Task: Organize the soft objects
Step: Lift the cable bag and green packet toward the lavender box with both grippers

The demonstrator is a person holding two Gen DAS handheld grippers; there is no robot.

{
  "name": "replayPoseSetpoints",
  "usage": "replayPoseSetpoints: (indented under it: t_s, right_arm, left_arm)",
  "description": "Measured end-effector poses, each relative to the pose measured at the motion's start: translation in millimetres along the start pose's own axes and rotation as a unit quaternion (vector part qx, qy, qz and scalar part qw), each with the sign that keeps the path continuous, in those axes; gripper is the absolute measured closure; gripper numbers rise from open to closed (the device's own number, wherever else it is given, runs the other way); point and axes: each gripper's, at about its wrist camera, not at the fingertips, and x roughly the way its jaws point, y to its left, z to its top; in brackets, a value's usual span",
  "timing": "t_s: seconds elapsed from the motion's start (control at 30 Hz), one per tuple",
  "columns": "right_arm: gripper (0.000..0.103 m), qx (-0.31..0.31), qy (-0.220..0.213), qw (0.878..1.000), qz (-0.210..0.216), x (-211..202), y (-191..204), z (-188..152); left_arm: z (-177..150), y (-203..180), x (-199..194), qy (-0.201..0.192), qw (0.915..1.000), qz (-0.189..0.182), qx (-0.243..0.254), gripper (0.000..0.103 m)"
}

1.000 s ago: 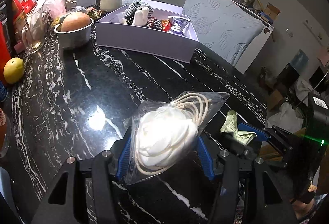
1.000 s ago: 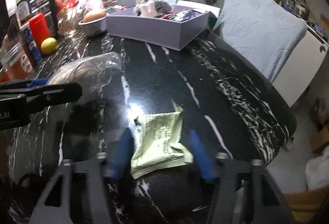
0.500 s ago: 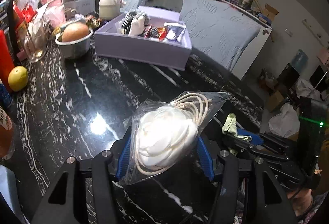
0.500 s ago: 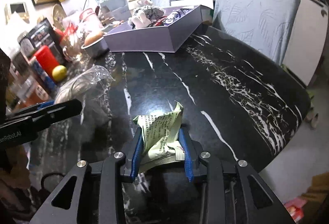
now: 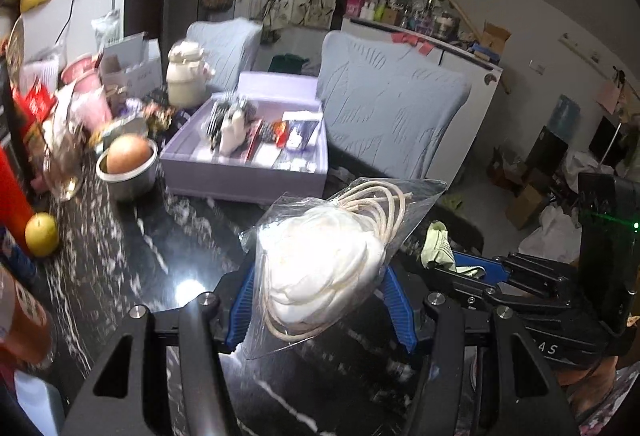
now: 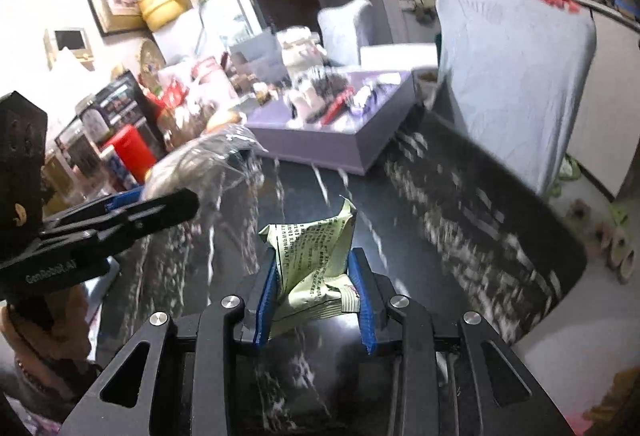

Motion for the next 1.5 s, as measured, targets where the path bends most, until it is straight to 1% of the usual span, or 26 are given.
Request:
replayPoseSetpoints:
  t_s: [0.2, 0.33, 0.47, 0.73, 1.0, 1.13, 1.23, 1.27, 1.4, 1.5]
  right_arm:
    - [0.069, -0.019, -0.039, 0.999, 0.004, -16, 6, 31]
    - [0.069, -0.032, -0.065, 0.997, 0.001, -19, 11, 53]
    - [0.069, -0.03, -0.084, 0.996, 0.004, -21, 10, 72]
    - [0.069, -0.037, -0.112, 0.993, 0.002, -11, 6, 115]
    - [0.069, -0.056, -0.132, 0.99, 0.003, 11, 5, 159]
    - [0.069, -0.064, -0.139, 0.988, 0.005, 26, 5, 180]
    - [0.069, -0.07, -0.142, 0.987, 0.005, 37, 5, 192]
    - [0.069, -0.072, -0.143, 0.987, 0.006, 41, 4, 196]
    - [0.069, -0.076, -0.149, 0.986, 0.004, 60, 2, 214]
    - [0.069, -0.074, -0.148, 0.986, 0.009, 78, 0, 224]
  left_arm:
    - [30, -8, -10, -0.039, 0.9991, -0.006, 0.017, 0.046]
    - [49, -8, -12, -0.056, 0.998, -0.012, 0.027, 0.046]
    - [67, -4, -9, -0.072, 0.9968, -0.016, 0.03, 0.046]
    - [108, 16, 4, -0.103, 0.9944, -0.012, 0.023, 0.046]
    - [147, 39, 21, -0.134, 0.9907, -0.003, 0.021, 0.046]
    - [165, 50, 34, -0.144, 0.9892, 0.002, 0.025, 0.046]
    - [177, 61, 47, -0.144, 0.9893, 0.002, 0.025, 0.046]
    - [181, 63, 51, -0.143, 0.9895, 0.003, 0.024, 0.046]
    - [193, 76, 71, -0.136, 0.99, 0.028, 0.027, 0.046]
    - [199, 86, 86, -0.124, 0.9916, 0.029, 0.022, 0.046]
